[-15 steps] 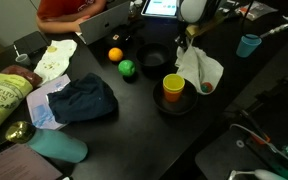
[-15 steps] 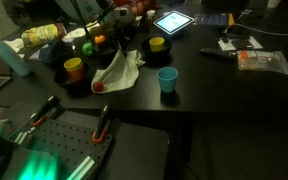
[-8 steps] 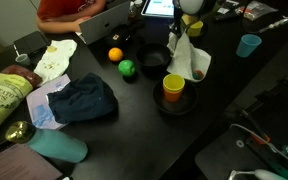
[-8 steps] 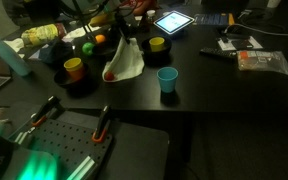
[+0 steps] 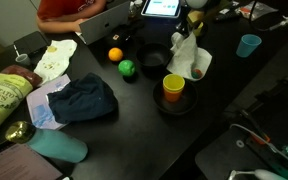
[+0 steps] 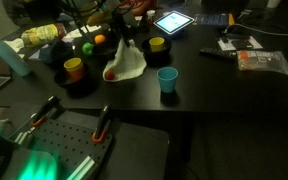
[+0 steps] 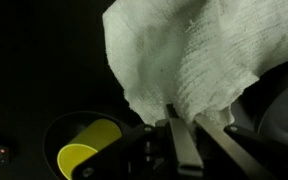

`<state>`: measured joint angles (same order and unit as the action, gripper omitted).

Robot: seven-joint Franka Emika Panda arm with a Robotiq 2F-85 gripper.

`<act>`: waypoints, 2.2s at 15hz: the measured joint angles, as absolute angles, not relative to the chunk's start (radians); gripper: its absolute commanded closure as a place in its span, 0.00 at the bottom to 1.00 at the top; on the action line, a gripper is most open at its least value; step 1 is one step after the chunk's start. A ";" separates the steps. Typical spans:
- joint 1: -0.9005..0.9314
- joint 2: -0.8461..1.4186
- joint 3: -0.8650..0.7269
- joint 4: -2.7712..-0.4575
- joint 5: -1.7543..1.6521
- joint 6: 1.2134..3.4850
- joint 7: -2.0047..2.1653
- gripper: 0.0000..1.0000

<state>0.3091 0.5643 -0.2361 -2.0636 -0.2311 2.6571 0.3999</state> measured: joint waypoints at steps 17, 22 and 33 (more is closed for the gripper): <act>0.246 0.391 -0.049 -2.304 -0.124 2.398 0.416 0.64; 0.223 0.384 0.015 -2.368 0.007 2.400 0.409 0.32; 0.171 0.397 0.006 -2.390 0.042 2.576 0.410 0.00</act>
